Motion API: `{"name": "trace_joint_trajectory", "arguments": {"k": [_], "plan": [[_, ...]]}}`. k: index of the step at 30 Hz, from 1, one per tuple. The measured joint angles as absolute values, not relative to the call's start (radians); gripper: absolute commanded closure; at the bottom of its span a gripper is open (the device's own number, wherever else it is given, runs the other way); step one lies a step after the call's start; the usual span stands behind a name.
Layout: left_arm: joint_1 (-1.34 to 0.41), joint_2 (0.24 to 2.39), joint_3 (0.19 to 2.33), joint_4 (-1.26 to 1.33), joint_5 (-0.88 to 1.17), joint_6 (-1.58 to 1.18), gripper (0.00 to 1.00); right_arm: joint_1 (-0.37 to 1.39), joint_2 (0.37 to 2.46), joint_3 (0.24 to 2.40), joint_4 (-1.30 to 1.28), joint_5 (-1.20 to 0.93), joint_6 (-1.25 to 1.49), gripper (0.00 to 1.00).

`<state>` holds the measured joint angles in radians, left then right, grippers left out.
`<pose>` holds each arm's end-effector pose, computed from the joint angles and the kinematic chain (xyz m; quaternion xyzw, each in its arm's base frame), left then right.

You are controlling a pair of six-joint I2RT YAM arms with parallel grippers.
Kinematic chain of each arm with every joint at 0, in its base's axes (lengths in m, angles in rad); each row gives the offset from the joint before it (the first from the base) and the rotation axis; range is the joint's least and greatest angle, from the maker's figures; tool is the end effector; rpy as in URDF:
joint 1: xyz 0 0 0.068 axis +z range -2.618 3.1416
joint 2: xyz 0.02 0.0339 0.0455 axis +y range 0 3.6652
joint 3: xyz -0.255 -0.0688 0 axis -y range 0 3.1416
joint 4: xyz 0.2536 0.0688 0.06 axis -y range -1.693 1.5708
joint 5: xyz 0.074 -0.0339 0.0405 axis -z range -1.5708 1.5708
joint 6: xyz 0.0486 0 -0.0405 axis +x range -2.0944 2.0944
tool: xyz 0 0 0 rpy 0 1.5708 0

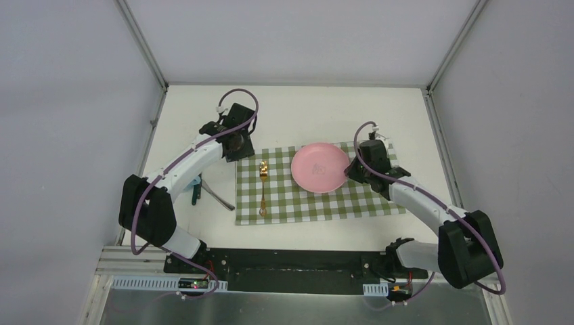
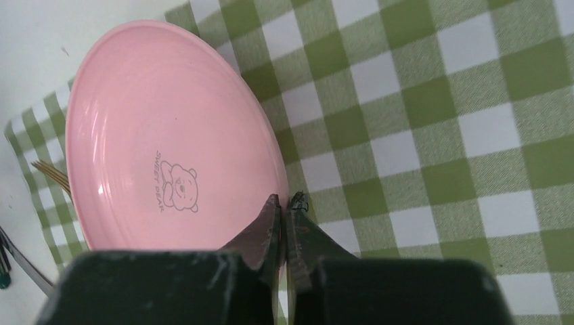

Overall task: Set the dinner table for one person
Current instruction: Place the plate on the napkin.

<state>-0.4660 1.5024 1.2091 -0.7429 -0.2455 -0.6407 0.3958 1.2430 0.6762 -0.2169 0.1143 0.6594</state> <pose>0.2951 -0.1352 0.2478 -0.1157 0.9508 -0.0373 0.2851 0.2519 0.0992 0.1831 0.1429 0.9112 0.1472 0.3573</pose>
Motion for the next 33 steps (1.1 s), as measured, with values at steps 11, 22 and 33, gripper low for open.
{"name": "trace_joint_trajectory", "arguments": {"k": [11, 22, 33], "plan": [[-0.492, 1.49, 1.209, -0.764, -0.265, -0.648, 0.58, 0.467, 1.236, 0.604, -0.204, 0.111, 0.659, 1.0], [-0.505, 1.489, 1.209, -0.771, -0.28, -0.651, 0.58, 0.512, 1.326, 0.59, -0.122, 0.119, 0.714, 1.0], [-0.505, 1.489, 1.209, -0.776, -0.287, -0.658, 0.58, 0.522, 1.347, 0.588, -0.099, 0.123, 0.736, 1.0]]}}
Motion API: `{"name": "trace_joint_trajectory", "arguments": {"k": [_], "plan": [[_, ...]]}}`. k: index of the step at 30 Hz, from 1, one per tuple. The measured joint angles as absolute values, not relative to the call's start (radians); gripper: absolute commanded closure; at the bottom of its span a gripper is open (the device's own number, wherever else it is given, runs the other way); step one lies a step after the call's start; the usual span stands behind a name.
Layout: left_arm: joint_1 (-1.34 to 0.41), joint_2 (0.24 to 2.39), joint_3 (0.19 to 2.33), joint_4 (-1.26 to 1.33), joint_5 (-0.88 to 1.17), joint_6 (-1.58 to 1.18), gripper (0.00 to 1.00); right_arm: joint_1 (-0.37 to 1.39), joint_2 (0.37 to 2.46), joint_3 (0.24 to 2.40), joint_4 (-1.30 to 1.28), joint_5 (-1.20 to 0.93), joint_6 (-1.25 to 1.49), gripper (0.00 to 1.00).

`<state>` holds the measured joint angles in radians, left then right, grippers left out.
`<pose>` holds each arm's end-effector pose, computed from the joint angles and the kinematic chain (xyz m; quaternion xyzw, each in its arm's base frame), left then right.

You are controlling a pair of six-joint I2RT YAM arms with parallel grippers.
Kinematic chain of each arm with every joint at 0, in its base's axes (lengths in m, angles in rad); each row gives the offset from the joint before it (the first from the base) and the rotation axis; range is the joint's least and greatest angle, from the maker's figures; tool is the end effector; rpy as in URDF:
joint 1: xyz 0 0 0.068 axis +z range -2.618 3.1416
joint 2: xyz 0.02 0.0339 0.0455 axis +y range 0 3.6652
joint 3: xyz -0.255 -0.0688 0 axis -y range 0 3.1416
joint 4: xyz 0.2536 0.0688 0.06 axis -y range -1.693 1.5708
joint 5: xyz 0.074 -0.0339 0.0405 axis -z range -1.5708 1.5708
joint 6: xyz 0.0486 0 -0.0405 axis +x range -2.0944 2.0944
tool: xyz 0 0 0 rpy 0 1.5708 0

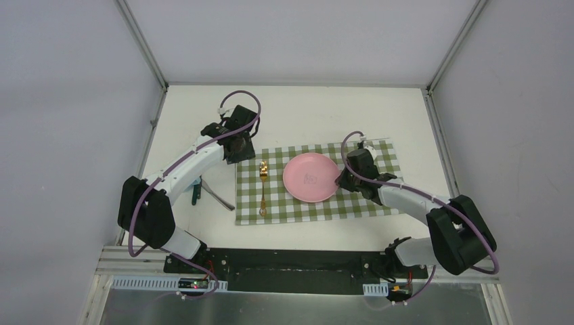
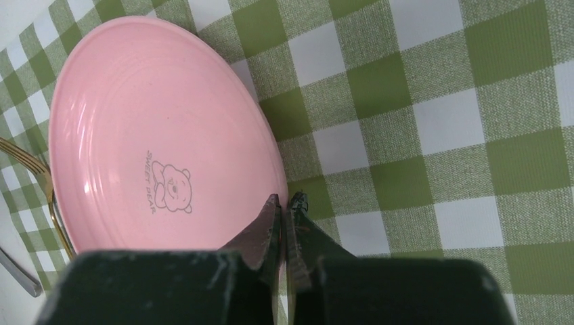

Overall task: Set the dinner table for one person
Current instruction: Place the plate on the napkin.

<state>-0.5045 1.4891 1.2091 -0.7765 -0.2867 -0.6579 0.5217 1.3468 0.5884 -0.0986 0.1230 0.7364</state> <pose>0.2858 -0.1421 0.2502 -0.1096 0.9516 -0.0227 0.2862 0.2360 0.1288 0.1389 0.1216 0.9275 0.1586 0.3158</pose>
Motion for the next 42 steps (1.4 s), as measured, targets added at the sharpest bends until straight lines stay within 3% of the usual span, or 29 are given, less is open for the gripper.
{"name": "trace_joint_trajectory", "arguments": {"k": [9, 11, 12, 13, 15, 16, 29, 37, 42], "plan": [[-0.505, 1.489, 1.209, -0.782, -0.287, -0.662, 0.58, 0.524, 1.282, 0.566, -0.136, 0.134, 0.736, 0.99], [-0.505, 1.488, 1.209, -0.785, -0.287, -0.662, 0.58, 0.524, 1.278, 0.566, -0.144, 0.135, 0.736, 0.85], [-0.505, 1.487, 1.209, -0.786, -0.287, -0.662, 0.58, 0.524, 1.278, 0.566, -0.148, 0.135, 0.738, 0.82], [-0.505, 1.486, 1.209, -0.786, -0.287, -0.662, 0.58, 0.524, 1.278, 0.566, -0.153, 0.136, 0.74, 0.73], [-0.505, 1.483, 1.209, -0.786, -0.287, -0.662, 0.58, 0.525, 1.278, 0.566, -0.162, 0.138, 0.744, 0.36], [-0.505, 1.481, 1.209, -0.786, -0.288, -0.661, 0.58, 0.526, 1.278, 0.566, -0.165, 0.138, 0.752, 0.32], [-0.472, 1.471, 1.294, -0.906, -0.477, -0.616, 0.58, 0.528, 1.288, 0.629, -0.219, 0.128, 0.727, 0.33], [-0.2, 1.359, 1.221, -0.926, -0.488, -0.565, 0.58, 0.528, 1.358, 0.641, -0.191, 0.082, 0.715, 0.33], [-0.142, 1.319, 1.194, -0.936, -0.471, -0.552, 0.59, 0.528, 1.37, 0.645, -0.186, 0.054, 0.706, 0.34]]}}
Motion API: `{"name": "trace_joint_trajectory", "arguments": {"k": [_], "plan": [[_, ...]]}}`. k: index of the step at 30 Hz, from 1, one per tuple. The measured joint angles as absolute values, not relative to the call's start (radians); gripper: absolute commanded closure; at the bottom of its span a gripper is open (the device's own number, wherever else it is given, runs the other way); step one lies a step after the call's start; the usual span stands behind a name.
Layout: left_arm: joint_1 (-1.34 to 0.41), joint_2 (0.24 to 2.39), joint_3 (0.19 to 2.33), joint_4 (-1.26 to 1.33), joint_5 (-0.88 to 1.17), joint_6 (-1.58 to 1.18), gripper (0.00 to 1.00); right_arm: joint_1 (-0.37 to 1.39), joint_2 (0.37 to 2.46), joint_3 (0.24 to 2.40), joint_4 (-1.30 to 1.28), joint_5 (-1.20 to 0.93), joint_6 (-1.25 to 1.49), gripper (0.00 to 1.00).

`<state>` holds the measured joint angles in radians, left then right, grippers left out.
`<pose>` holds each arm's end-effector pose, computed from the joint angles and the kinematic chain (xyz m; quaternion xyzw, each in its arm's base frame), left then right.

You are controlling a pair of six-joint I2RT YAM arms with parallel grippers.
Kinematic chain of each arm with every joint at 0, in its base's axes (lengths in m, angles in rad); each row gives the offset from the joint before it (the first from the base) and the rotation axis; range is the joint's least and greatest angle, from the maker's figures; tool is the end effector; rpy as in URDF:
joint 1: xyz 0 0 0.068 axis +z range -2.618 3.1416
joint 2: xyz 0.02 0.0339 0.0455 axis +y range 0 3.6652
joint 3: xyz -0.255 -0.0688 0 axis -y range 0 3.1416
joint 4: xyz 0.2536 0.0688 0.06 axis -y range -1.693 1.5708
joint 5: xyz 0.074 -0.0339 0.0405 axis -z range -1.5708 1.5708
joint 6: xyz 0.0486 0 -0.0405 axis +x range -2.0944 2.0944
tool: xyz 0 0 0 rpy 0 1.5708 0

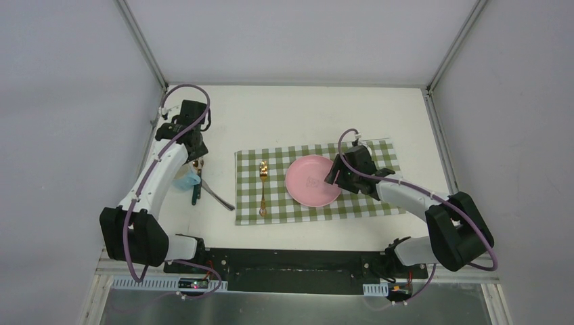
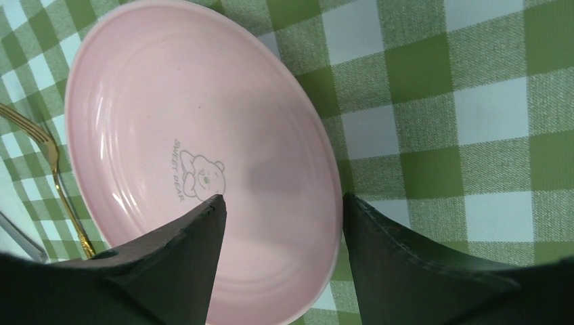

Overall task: Set the dinner table for one person
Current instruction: Place the plate on the napkin.

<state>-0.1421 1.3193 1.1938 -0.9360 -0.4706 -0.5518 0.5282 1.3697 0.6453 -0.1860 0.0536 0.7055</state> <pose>0.2732 -0.0168 0.2858 -0.2489 0.9095 0.1289 0.3071 0.2379 0.1358 0.1435 0.0924 0.9412 0.1668 0.2790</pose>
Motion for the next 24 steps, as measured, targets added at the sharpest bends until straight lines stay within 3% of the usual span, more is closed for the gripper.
{"name": "trace_joint_trajectory", "arguments": {"k": [15, 24], "plan": [[-0.132, 1.321, 1.134, -0.936, -0.445, -0.542, 0.58, 0.528, 1.37, 0.651, -0.176, 0.025, 0.701, 0.33], [-0.022, 1.325, 1.103, -0.91, -0.434, -0.542, 0.58, 0.528, 1.37, 0.651, -0.176, 0.019, 0.698, 0.33]]}}
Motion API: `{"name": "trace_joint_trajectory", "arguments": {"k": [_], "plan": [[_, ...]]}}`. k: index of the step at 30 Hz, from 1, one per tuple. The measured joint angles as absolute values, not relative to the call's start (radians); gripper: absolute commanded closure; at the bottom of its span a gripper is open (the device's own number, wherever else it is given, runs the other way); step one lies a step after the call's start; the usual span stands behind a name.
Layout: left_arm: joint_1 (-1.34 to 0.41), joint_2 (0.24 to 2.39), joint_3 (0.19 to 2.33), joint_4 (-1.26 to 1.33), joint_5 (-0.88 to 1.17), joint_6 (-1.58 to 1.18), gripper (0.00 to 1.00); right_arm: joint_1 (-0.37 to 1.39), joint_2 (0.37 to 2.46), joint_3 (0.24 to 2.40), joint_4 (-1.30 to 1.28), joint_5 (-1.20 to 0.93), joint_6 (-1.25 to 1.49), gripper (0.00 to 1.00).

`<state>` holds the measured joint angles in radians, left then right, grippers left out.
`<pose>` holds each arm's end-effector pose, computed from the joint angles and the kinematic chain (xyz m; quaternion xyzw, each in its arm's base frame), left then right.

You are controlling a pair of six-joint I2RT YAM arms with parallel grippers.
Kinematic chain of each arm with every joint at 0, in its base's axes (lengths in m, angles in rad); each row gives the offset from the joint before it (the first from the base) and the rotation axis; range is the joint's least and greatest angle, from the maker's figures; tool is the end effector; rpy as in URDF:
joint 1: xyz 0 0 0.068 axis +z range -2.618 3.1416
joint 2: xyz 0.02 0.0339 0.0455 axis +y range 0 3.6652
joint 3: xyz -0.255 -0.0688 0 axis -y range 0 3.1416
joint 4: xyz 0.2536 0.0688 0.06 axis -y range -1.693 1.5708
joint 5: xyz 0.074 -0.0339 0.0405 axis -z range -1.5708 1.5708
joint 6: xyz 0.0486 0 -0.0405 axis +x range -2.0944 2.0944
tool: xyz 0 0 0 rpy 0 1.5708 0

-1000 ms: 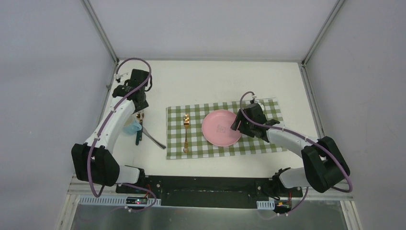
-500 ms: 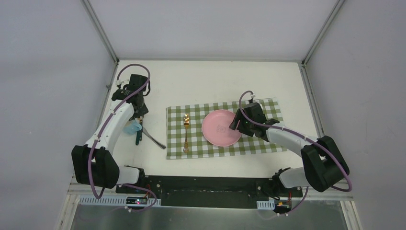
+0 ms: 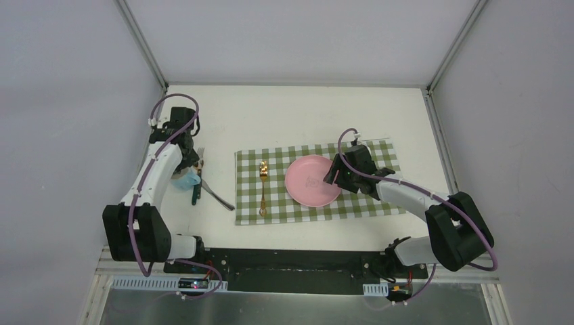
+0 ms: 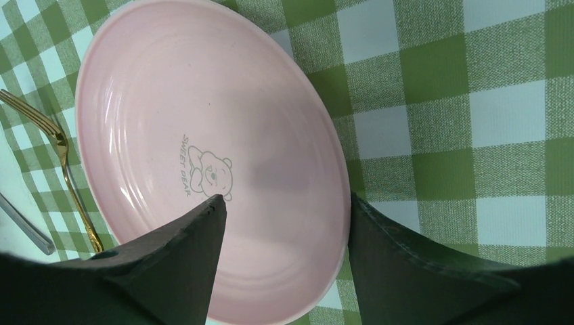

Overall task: Set the dinner table for one person
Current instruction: Place the plate on the napkin.

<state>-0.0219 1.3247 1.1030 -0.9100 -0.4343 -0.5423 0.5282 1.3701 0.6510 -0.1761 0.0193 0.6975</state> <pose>0.2690 0.0146 0.2567 -0.2905 0.9089 0.1428 0.2628 0.2390 0.1384 0.1458 0.0830 0.9398 0.1832 0.2763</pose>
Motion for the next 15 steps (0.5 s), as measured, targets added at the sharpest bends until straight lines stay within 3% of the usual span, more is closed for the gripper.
{"name": "trace_joint_trajectory", "arguments": {"k": [12, 13, 15], "plan": [[-0.009, 1.464, 1.056, -0.817, -0.377, -0.559, 0.6, 0.528, 1.37, 0.651, -0.176, 0.018, 0.697, 0.33], [-0.009, 1.475, 1.056, -0.811, -0.376, -0.559, 0.7, 0.528, 1.37, 0.651, -0.176, 0.018, 0.697, 0.33], [-0.009, 1.487, 1.055, -0.805, -0.375, -0.56, 1.0, 0.528, 1.369, 0.651, -0.176, 0.018, 0.696, 0.33]]}}
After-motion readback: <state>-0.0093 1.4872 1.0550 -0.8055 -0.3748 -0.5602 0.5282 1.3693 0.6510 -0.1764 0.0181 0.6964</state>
